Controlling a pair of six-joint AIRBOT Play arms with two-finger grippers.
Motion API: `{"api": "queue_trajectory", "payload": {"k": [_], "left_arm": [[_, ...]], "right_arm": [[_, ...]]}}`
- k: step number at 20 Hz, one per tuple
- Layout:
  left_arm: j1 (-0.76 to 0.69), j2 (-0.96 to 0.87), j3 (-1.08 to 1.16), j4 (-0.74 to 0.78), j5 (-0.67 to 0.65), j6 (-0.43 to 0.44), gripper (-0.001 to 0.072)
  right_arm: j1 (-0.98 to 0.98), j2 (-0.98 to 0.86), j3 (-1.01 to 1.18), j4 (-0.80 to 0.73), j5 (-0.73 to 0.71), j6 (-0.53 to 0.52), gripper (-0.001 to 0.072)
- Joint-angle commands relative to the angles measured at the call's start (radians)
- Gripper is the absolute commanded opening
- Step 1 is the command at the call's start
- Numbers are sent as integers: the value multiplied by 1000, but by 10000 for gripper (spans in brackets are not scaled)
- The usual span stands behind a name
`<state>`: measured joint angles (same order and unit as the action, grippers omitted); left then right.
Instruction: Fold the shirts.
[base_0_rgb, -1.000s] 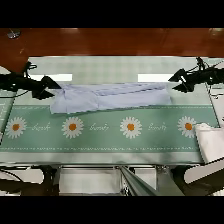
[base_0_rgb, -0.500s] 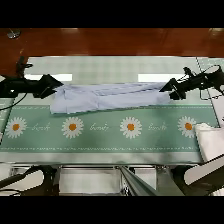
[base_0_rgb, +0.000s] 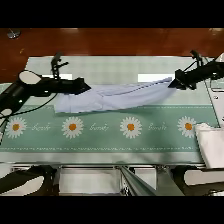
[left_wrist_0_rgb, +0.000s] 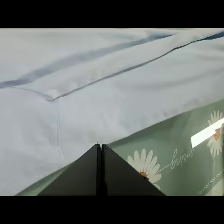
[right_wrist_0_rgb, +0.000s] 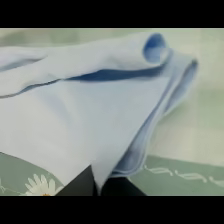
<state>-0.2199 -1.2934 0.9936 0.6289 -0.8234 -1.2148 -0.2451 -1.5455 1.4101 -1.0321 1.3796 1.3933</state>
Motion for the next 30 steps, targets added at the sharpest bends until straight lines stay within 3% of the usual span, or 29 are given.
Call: {"api": "queue_trajectory", "payload": {"k": [1, 5, 9, 12, 17, 20, 24, 27, 30], "left_arm": [[-196, -66, 74, 15, 153, -10, 20], [-393, -296, 311, 154, 103, -188, 19], [-535, -535, 562, 210, 46, -344, 19], [-615, -682, 712, 208, -32, -400, 20], [-713, -756, 773, 131, -89, -395, 21], [-630, -726, 824, 131, -178, -362, 21], [-382, -566, 835, 170, -306, -342, 21], [-198, -388, 812, 338, -455, -342, 21], [-15, -100, 613, 511, -457, -343, 23]], "right_arm": [[0, 301, -152, -58, -27, -23, 17], [0, 621, -316, -48, -24, 24, 17], [0, 787, -347, -49, 9, 75, 17], [0, 819, -346, -43, 15, 90, 18], [0, 819, -346, -39, 9, 88, 19], [0, 819, -346, -23, 12, 85, 19], [111, 777, -345, 12, -54, 93, 18], [302, 638, -306, 18, -156, 141, 19], [486, 417, -166, 21, -203, 156, 19]]}}
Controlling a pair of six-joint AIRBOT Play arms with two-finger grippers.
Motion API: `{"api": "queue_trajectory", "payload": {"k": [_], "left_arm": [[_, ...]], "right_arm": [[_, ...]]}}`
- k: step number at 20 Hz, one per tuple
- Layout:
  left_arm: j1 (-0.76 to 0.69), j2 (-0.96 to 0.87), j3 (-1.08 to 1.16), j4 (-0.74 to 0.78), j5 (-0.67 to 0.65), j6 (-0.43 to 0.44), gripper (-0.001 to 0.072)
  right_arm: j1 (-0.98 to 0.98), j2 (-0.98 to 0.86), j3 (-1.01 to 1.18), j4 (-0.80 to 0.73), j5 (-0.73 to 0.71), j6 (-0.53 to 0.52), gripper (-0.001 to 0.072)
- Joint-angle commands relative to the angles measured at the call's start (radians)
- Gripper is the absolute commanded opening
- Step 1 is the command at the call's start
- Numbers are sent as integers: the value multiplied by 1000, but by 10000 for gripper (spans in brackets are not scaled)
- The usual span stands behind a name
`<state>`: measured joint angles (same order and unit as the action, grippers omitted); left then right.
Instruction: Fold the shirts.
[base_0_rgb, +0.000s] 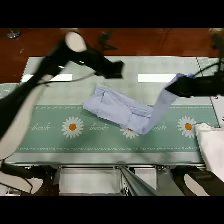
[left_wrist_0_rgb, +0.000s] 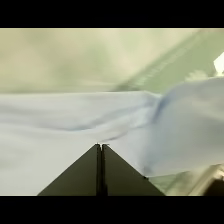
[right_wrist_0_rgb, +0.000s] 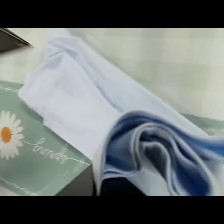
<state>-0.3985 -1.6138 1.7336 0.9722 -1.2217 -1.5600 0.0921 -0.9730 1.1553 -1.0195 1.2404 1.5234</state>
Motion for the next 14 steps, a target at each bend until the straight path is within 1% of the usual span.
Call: {"api": "queue_trajectory", "payload": {"k": [1, 3, 5, 7, 10, 11, 12, 13, 14], "left_arm": [[225, 331, -230, 188, -33, 3, 23], [339, 574, -473, 191, 44, 3, 23], [404, 811, -707, 182, 105, 2, 23], [417, 1014, -908, 153, 120, -10, 23], [416, 1215, -1139, 100, 154, -71, 23], [416, 1252, -1199, 96, 179, -100, 23], [415, 1269, -1242, 90, 195, -114, 23], [416, 1271, -1275, 89, 209, -114, 23], [416, 1262, -1298, 89, 225, -114, 23]], "right_arm": [[203, -245, 154, 9, -64, 27, 19], [290, -413, 282, 10, -64, 37, 19], [358, -576, 407, 29, -67, 45, 19], [410, -719, 516, 49, -76, 55, 19], [461, -897, 638, 55, -123, 108, 20], [467, -941, 672, 68, -127, 131, 75], [467, -980, 705, 119, -109, 142, 249], [466, -1002, 726, 195, -79, 123, 505], [456, -1007, 743, 259, -35, 56, 630]]}}
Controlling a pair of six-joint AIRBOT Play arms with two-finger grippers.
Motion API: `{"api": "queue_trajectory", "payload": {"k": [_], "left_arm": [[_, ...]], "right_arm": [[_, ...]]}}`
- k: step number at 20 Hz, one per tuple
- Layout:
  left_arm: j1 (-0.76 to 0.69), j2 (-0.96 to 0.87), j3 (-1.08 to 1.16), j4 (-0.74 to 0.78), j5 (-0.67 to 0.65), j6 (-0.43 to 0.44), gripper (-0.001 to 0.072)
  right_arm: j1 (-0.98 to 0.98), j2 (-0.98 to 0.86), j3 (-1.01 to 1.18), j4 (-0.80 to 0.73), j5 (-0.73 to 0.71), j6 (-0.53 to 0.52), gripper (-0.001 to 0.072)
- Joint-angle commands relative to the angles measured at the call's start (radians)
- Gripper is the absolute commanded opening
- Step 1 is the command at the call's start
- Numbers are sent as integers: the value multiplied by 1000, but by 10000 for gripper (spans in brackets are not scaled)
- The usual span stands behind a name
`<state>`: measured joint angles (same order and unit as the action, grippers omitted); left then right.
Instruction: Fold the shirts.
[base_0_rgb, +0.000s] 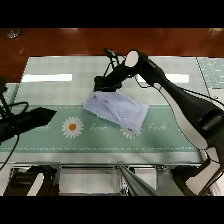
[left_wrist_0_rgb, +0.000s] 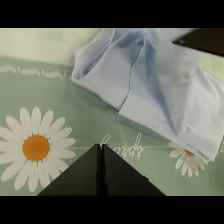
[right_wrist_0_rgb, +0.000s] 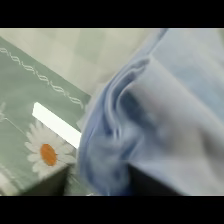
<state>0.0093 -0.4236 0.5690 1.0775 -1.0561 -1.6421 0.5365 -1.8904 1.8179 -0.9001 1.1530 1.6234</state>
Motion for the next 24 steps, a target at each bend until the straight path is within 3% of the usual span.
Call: {"api": "queue_trajectory", "payload": {"k": [1, 5, 7, 9, 12, 14, 16, 18, 20, 24], "left_arm": [[8, 60, -144, -16, 80, -32, 23], [8, 17, -143, -32, 148, -31, 23], [8, 16, -143, -40, 156, -29, 23], [8, 15, -143, -40, 156, -29, 23], [7, 15, -144, -40, 156, -28, 23], [7, 15, -144, -40, 156, -29, 23], [7, 14, -144, -40, 156, -29, 23], [7, 11, -144, -40, 156, -29, 22], [7, 1, -144, -40, 156, -29, 22], [7, -19, -144, -43, 156, -29, 22]], "right_arm": [[-15, -86, 112, 155, 110, -57, 630], [-237, 72, 192, 92, 406, -68, 630], [-354, 229, 171, -111, 481, -81, 630], [-457, 416, 40, -316, 442, -79, 630], [-624, 741, -431, -359, 146, -31, 630], [-713, 934, -822, -331, -73, 60, 630], [-756, 1036, -1151, -172, -212, 106, 630], [-733, 1032, -1356, 66, -279, 7, 629], [-659, 972, -1427, 195, -338, -93, 628], [-559, 731, -1338, 237, -327, -108, 628]]}}
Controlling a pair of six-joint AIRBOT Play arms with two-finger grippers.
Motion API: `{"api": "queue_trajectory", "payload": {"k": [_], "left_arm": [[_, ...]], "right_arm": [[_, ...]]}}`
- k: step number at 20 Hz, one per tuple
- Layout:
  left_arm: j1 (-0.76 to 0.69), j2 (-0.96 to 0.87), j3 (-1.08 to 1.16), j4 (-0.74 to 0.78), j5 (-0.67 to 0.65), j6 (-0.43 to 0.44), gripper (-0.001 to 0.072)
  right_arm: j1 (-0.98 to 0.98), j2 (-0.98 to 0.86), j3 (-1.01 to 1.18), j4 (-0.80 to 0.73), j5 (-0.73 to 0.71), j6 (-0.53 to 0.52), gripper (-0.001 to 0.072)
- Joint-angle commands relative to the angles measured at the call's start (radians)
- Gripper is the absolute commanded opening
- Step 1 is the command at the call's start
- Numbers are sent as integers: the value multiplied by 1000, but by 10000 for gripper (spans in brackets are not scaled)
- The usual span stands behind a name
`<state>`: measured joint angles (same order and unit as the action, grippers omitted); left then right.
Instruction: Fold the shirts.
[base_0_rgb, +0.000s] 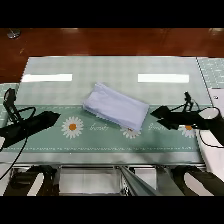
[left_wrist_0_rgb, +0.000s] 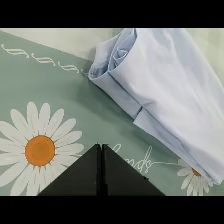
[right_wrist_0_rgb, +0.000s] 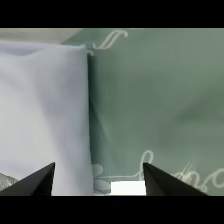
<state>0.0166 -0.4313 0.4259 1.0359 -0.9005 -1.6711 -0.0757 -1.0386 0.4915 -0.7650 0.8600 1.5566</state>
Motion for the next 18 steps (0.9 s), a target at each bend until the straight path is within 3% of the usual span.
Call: {"api": "queue_trajectory", "payload": {"k": [1, 4, 5, 6, 7, 8, 10, 14, 18], "left_arm": [[0, -15, -1, -1, 0, 0, 22], [0, -19, -1, -2, 0, 0, 22], [0, -19, -1, -2, 0, 0, 23], [0, -19, -1, -2, 0, 0, 23], [0, -19, -1, -2, 0, 0, 22], [0, -19, -1, -2, 0, 0, 23], [0, -19, -1, -2, -1, 0, 23], [0, -19, -1, -10, 0, 0, 23], [0, -18, -1, -32, -9, 0, 23]], "right_arm": [[77, -195, 32, 135, -6, -76, 628], [173, -384, 181, 199, 65, -119, 609], [206, -428, 237, 203, 77, -119, 534], [237, -467, 302, 203, 96, -120, 341], [256, -492, 371, 203, 126, -145, 81], [266, -502, 449, 200, 159, -189, 18], [267, -489, 632, 128, 240, -184, 17], [248, -428, 1060, -253, 389, 22, 17], [137, -409, 1409, -348, 639, 102, 17]]}}
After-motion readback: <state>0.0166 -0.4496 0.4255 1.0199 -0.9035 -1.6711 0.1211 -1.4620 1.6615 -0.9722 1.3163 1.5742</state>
